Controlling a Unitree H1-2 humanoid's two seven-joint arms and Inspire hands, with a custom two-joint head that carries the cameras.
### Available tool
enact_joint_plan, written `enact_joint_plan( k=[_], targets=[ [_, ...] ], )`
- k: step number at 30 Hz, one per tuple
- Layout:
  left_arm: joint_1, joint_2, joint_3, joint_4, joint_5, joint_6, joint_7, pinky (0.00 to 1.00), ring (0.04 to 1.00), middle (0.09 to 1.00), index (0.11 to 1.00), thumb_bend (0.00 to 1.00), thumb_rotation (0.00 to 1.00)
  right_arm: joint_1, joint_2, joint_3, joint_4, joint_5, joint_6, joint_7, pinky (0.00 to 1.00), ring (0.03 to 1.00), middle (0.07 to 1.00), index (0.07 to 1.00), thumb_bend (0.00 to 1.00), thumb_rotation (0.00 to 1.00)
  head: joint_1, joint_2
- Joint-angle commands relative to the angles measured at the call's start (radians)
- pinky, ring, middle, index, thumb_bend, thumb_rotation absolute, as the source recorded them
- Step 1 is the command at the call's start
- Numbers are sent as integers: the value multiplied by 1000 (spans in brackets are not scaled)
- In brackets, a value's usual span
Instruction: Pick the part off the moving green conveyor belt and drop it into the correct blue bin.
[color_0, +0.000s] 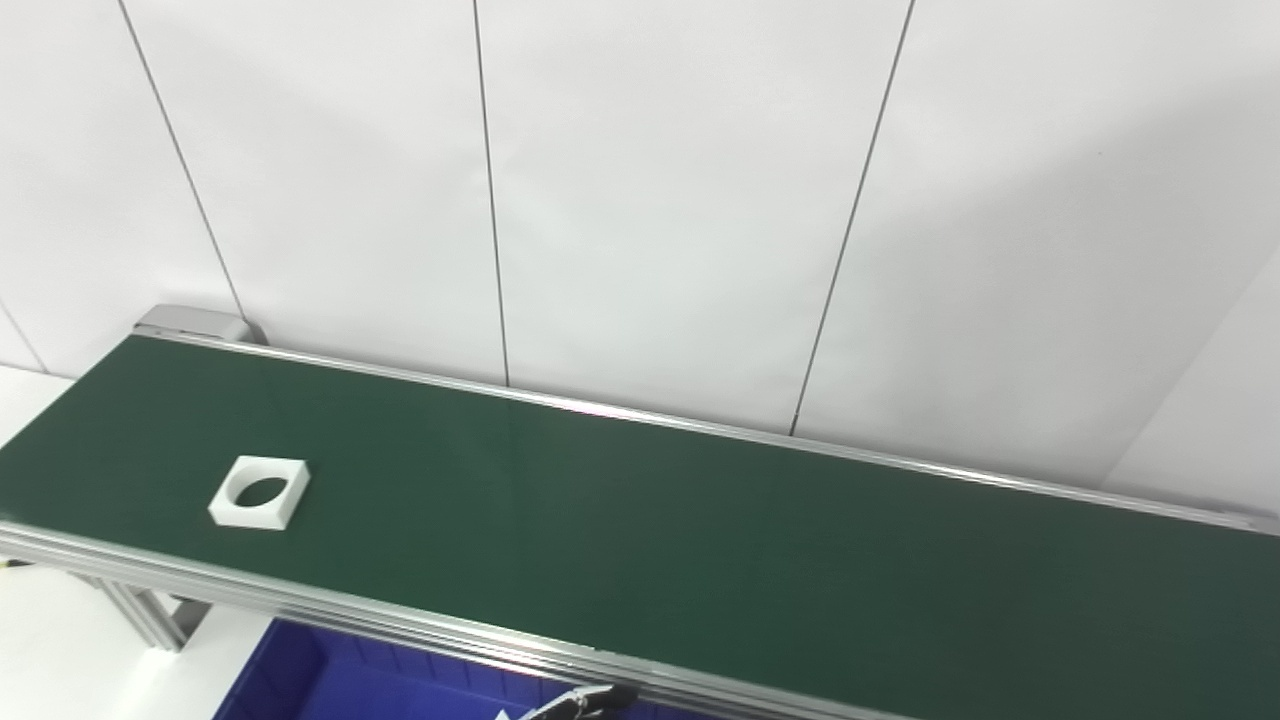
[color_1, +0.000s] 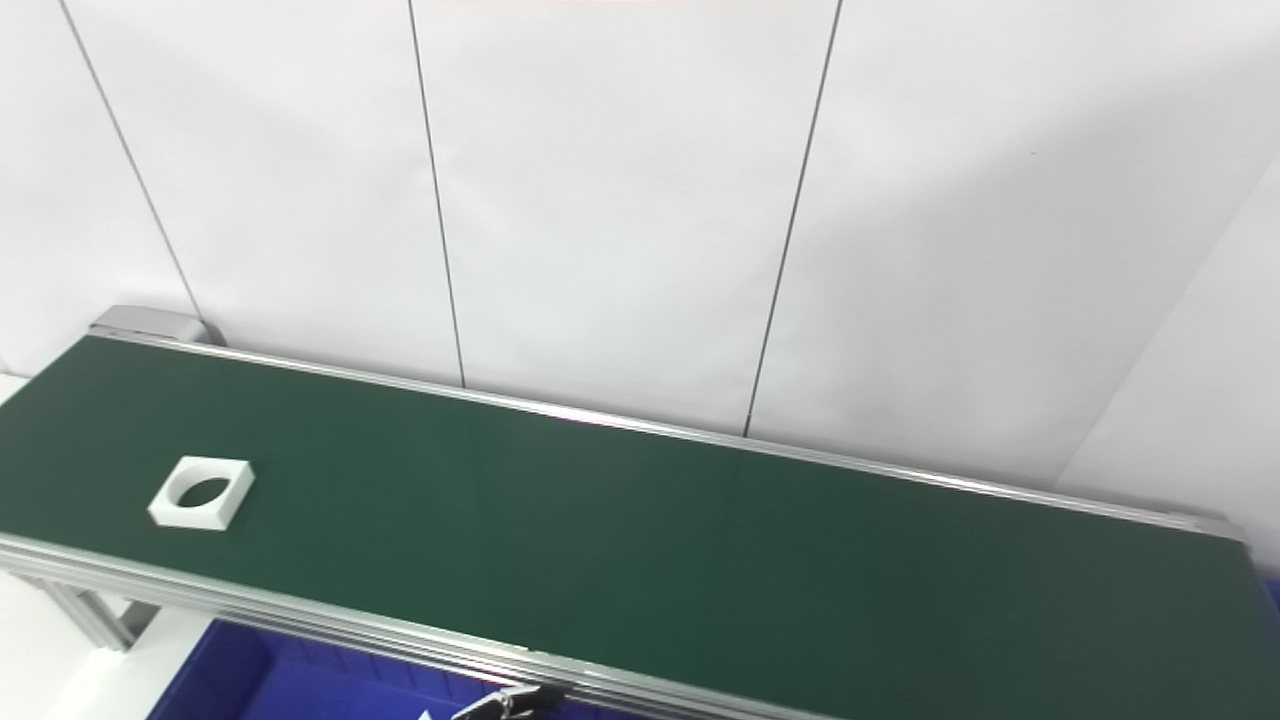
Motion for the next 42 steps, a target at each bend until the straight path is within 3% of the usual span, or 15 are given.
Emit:
enact_joint_plan(
  k=[1,6,14,20,27,34,42],
  targets=[
    [-7,8,3,-57,-16,-39,13,675,781,817,771,907,317,-9,-2,8,-10,8,-60,-10,1000,964,970,1000,623,590,7,2],
    [11,18,23,-136,-31,-38,9,677,780,818,766,905,304,-10,-7,8,-14,-1,-60,-9,1000,968,976,1000,584,622,19,6],
    [24,14,114,-265,-80,-38,-32,709,793,805,761,945,334,-16,-15,15,-14,19,-60,-7,1000,973,975,1000,533,599,47,6],
    [-7,42,197,-342,-7,-38,-11,686,774,816,808,961,385,-24,-26,13,-8,19,-60,-10,1000,971,976,1000,466,557,74,4],
    [-89,120,309,-387,-7,-34,-74,772,840,864,858,976,427,-42,-49,27,6,8,-60,-35,1000,956,965,1000,484,573,90,17],
    [-178,217,412,-476,6,106,-141,852,914,929,914,890,397,-57,-66,33,18,37,-60,-37,1000,948,958,1000,530,597,106,32],
    [-285,319,485,-412,38,177,-197,845,934,945,916,867,369,-64,-77,32,22,42,-60,-49,1000,927,940,1000,596,637,118,60]
  ],
)
